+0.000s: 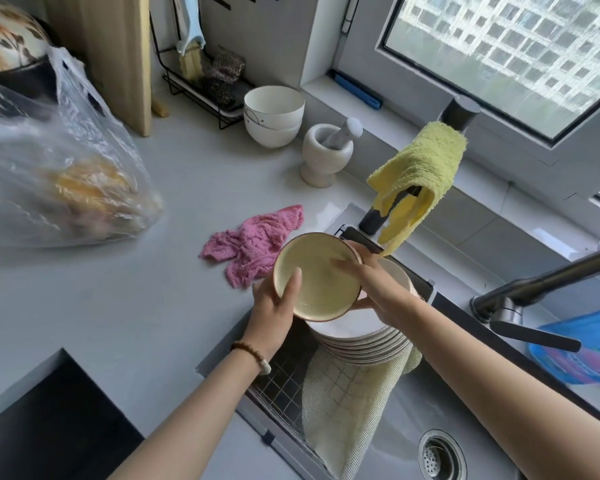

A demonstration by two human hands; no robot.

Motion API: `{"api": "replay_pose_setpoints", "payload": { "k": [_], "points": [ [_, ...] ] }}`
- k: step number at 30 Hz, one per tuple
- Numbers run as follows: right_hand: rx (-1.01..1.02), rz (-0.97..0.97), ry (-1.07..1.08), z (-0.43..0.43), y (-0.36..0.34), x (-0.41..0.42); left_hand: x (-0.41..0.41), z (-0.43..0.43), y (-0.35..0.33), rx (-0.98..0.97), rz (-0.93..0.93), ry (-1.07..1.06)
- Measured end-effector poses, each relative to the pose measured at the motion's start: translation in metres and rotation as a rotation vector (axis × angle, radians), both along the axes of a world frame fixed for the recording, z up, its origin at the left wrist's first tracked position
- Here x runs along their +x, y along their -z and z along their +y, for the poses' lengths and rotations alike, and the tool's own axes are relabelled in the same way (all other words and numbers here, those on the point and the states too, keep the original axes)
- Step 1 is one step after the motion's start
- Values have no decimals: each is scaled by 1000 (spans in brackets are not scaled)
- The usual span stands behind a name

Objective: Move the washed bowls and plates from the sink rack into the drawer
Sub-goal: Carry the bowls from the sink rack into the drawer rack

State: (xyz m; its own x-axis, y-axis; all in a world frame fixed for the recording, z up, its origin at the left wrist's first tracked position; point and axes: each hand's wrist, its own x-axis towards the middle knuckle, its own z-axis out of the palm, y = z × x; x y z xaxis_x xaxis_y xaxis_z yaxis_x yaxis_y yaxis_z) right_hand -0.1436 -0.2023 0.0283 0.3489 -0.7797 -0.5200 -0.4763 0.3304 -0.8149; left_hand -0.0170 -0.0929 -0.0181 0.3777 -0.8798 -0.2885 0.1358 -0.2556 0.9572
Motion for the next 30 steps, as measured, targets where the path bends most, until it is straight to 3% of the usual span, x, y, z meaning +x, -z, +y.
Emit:
{"api": "replay_pose_setpoints", "payload": {
  "k": [6, 11, 24, 30],
  "points": [
    [229, -177, 142, 57, -18, 26, 47, 33, -26, -84, 311, 124],
    [224, -254, 135, 112, -40, 43, 75, 78, -49, -85, 511, 179],
    [192, -274, -263, 262, -91, 49, 81, 261, -98, -136, 476, 28],
    [362, -324, -381, 359, -76, 50, 63, 384, -105, -52, 356, -78]
  ]
}}
